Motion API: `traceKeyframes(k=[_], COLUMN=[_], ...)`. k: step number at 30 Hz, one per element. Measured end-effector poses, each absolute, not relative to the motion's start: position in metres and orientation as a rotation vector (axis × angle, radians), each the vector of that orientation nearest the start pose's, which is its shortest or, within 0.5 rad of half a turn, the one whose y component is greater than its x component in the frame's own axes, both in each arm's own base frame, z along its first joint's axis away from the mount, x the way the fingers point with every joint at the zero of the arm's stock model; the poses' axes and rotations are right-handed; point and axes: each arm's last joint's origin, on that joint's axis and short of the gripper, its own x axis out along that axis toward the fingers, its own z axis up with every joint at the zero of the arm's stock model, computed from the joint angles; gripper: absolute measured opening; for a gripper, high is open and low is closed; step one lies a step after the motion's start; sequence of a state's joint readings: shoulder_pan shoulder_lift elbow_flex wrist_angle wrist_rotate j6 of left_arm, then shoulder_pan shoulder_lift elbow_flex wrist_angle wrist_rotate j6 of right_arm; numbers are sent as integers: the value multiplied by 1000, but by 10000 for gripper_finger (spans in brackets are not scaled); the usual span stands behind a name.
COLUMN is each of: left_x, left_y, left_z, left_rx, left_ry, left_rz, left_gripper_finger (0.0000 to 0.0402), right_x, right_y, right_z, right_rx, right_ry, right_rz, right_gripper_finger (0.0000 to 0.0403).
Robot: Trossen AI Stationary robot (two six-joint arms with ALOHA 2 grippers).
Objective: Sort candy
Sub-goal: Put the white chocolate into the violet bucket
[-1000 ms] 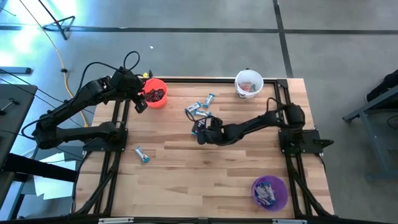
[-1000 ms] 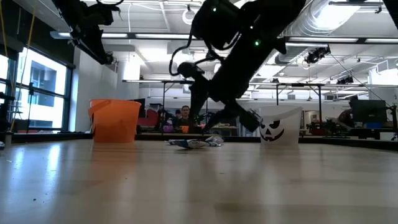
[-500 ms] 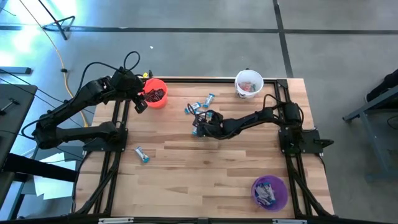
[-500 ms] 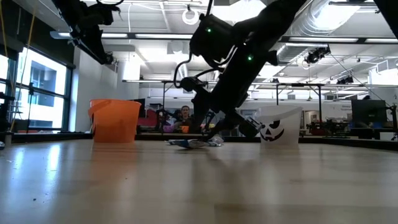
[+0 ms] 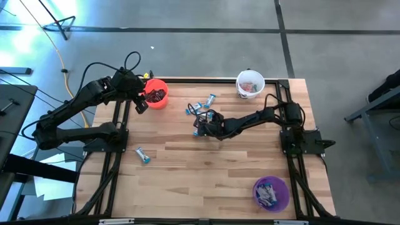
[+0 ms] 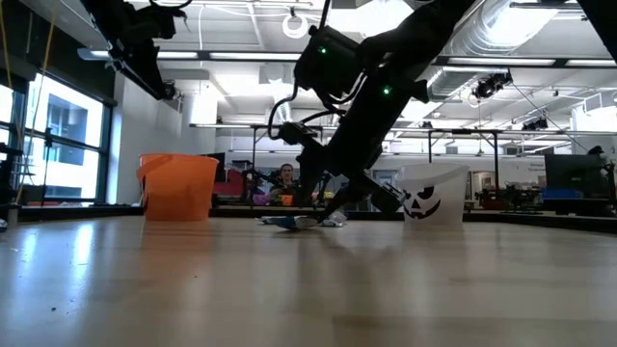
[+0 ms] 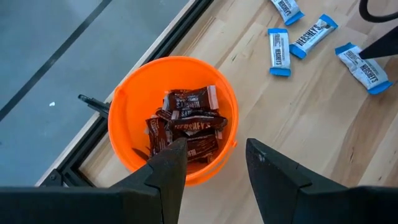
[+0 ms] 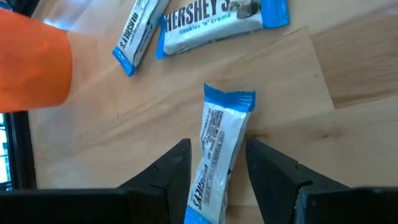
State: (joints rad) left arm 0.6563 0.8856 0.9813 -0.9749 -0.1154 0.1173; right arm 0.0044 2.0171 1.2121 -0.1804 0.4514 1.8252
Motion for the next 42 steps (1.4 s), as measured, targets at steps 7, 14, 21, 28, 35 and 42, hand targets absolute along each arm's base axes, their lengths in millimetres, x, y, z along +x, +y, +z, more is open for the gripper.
traceKeyframes(k=[7, 14, 21, 28, 35, 42], left_x=[119, 119, 119, 119, 119, 119], left_y=[96, 96, 96, 96, 96, 96], left_z=[317, 317, 317, 317, 317, 317], left_rx=[-139, -146, -145, -144, -143, -143], left_ry=[905, 902, 901, 896, 896, 895], left_rz=[669, 673, 672, 673, 673, 673], left_gripper_finger=[152, 152, 152, 152, 152, 152], right_x=[399, 398, 397, 398, 402, 428], right_y=[-10, -12, -20, -19, -19, -15], right_z=[128, 127, 127, 127, 125, 96], right_rx=[1426, 1432, 1443, 1463, 1475, 1518], right_ry=[310, 321, 317, 356, 339, 313], right_rz=[-1112, -1123, -1136, -1114, -1086, -1011], right_gripper_finger=[146, 146, 146, 141, 97, 36])
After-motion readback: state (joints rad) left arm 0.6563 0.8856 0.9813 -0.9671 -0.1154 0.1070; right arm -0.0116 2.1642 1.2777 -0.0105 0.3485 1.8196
